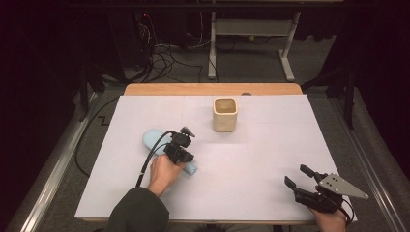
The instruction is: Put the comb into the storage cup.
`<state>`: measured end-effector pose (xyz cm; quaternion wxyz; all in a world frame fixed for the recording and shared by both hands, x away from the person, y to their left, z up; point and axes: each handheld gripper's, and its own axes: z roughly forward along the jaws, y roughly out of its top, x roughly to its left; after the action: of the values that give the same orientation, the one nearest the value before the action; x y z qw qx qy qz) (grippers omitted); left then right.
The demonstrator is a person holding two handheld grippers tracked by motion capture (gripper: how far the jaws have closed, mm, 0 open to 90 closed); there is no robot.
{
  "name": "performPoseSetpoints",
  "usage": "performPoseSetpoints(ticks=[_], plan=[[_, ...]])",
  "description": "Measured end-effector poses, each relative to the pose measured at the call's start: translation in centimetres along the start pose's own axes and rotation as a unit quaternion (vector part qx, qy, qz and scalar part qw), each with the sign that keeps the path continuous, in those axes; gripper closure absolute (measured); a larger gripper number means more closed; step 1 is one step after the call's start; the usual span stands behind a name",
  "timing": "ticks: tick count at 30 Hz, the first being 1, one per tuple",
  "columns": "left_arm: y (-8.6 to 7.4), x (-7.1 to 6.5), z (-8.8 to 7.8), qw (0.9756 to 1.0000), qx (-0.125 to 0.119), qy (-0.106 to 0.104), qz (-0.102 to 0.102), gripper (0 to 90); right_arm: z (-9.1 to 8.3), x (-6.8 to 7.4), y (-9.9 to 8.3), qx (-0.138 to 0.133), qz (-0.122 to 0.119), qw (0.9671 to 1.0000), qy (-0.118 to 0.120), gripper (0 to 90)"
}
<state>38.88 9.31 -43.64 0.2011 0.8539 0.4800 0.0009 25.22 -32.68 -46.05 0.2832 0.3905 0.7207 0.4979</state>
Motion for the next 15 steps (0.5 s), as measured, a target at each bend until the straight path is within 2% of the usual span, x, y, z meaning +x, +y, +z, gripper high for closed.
performPoseSetpoints(ticks=[8, 11, 15], plan=[[-1.6, -0.1, -0.3, 1.0, -0.001, 0.0, 0.001, 89.8, 0.1, 0.0, 0.0, 0.0, 0.0, 1.0, 0.002, 29.6], [-2.2, -0.3, -0.5, 0.9999, 0.001, 0.011, 0.008, 89.8, 0.2, 0.0, 0.1, -0.001, -0.002, 1.0, 0.004, 29.6], [-3.0, -0.3, -0.8, 0.9999, -0.003, 0.013, 0.01, 89.8, 0.2, 0.1, 0.1, -0.001, -0.003, 1.0, 0.005, 29.6]])
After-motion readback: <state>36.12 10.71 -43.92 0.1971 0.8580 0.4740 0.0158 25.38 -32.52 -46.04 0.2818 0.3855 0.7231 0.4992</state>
